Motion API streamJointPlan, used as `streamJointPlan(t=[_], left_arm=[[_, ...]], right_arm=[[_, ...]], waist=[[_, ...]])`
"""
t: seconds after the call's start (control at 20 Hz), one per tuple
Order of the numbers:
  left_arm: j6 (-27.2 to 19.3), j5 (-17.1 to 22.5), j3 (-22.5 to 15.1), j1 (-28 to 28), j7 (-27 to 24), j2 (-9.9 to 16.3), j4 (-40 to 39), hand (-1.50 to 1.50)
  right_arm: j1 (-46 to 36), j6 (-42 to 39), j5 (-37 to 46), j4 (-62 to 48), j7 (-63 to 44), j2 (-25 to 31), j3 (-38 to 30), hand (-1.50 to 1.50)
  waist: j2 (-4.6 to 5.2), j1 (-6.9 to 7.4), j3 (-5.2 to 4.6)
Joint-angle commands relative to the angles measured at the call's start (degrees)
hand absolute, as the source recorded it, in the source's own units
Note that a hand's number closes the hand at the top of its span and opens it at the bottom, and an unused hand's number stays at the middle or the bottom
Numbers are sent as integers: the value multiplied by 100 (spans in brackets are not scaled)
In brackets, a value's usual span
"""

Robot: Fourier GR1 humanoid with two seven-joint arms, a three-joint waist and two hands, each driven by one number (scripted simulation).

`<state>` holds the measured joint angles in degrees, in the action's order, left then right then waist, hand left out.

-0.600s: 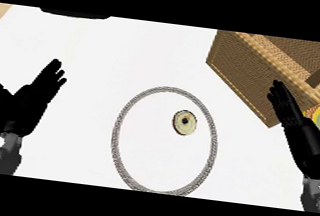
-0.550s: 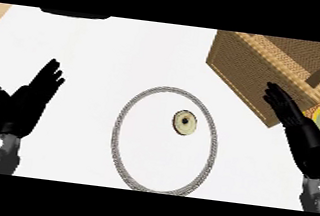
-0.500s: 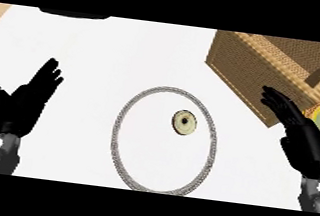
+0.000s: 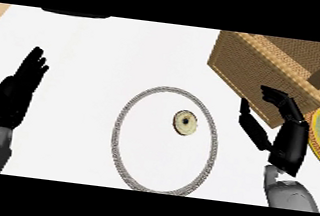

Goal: Pick the cupcake from the placemat and place it in the basket

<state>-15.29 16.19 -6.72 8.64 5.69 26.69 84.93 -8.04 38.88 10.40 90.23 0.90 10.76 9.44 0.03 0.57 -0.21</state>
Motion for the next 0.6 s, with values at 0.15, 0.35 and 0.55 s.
streamJointPlan(t=[0.15, 0.35, 0.55], left_arm=[[-59, -97, 50, 264, 55, 38, -103, 0], [-185, -192, 14, 181, 48, -23, -94, 0], [-261, -254, 8, 32, 39, -28, -149, 0]], right_arm=[[-235, 2223, 2168, -1023, -1322, -647, -195, -150], [-137, 1771, 3140, -1165, -2394, -626, -328, -150], [309, 322, 3318, -1306, -3250, -514, 2, -150]], waist=[[25, -62, -46], [-34, -166, -68], [-37, -190, -90]])
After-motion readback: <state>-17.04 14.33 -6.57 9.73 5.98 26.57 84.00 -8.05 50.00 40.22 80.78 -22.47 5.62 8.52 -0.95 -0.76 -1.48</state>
